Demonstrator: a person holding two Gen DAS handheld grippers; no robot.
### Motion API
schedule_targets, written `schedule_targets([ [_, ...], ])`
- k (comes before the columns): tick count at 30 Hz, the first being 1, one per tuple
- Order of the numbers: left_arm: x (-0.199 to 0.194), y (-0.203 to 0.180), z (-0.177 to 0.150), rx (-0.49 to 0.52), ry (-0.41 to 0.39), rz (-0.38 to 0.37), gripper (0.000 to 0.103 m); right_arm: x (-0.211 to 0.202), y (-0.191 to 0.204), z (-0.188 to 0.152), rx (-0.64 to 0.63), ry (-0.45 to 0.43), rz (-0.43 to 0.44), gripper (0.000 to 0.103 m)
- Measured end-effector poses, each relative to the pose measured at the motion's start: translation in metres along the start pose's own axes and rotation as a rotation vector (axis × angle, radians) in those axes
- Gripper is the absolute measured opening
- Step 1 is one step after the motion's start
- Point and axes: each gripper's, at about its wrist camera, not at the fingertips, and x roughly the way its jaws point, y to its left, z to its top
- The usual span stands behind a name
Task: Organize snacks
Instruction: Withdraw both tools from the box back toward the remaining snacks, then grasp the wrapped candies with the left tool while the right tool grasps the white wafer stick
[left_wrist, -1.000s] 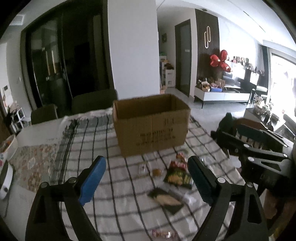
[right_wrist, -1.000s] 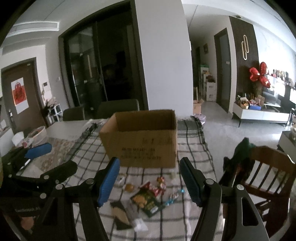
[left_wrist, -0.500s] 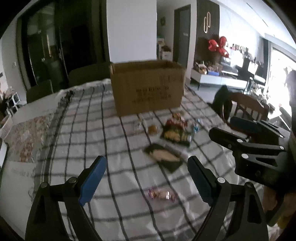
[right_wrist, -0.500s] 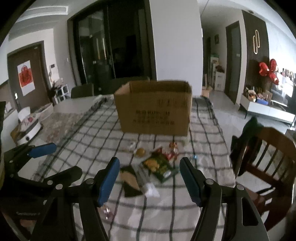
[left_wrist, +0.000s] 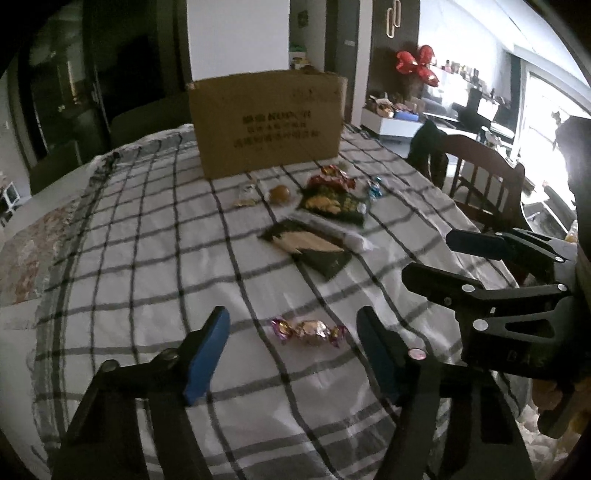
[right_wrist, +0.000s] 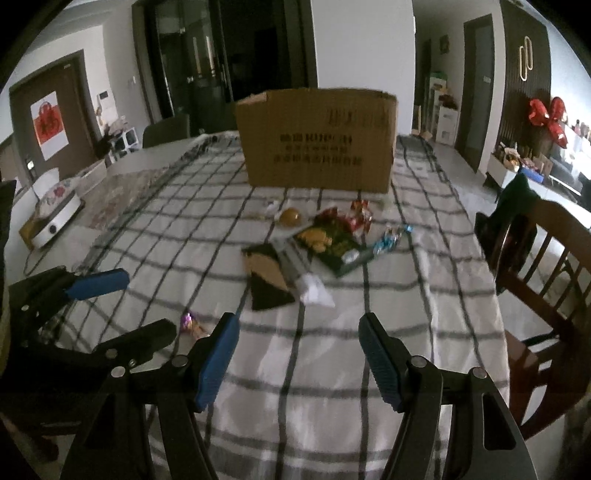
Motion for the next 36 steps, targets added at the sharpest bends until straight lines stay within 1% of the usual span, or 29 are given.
schedule_targets([
  [4,0.009,-0.002,-0.005,0.01,0.014,-0.025,0.057,0.004,-0.002,-0.008,0.015,0.025,-0.014,0.068],
  [6,0.014,-0.003,-0.006,0.006,0.022,-0.037,0.048,0.007,-0.003,-0.011,0.021,0.04,-0.016,0.068],
  [8,0.019,-0.004,-0.007,0.007,0.035,-0.052,0.043,0.009,-0.004,-0.013,0.023,0.051,-0.014,0.068],
  [12,0.027,-0.005,-0.007,0.005,0.048,-0.055,0.035,0.016,-0.005,-0.014,0.027,0.067,-0.013,0.068],
  [18,0.039,-0.005,-0.009,0.002,0.071,-0.066,0.03,0.022,-0.007,-0.014,0.035,0.078,-0.006,0.068],
  [20,0.041,-0.004,-0.009,-0.001,0.074,-0.068,0.029,0.024,-0.007,-0.013,0.036,0.081,-0.003,0.068],
  [23,0.042,-0.003,-0.01,-0.004,0.07,-0.074,0.03,0.026,-0.005,-0.013,0.035,0.083,0.004,0.068],
  [27,0.044,-0.006,-0.013,0.014,0.049,-0.055,0.029,0.029,-0.002,-0.014,0.035,0.092,0.014,0.068],
  [33,0.042,-0.008,-0.015,0.024,0.028,-0.039,0.026,0.03,-0.001,-0.015,0.042,0.096,0.025,0.068],
  [36,0.041,-0.007,-0.014,0.011,0.036,-0.041,0.024,0.029,-0.001,-0.015,0.041,0.094,0.025,0.068],
])
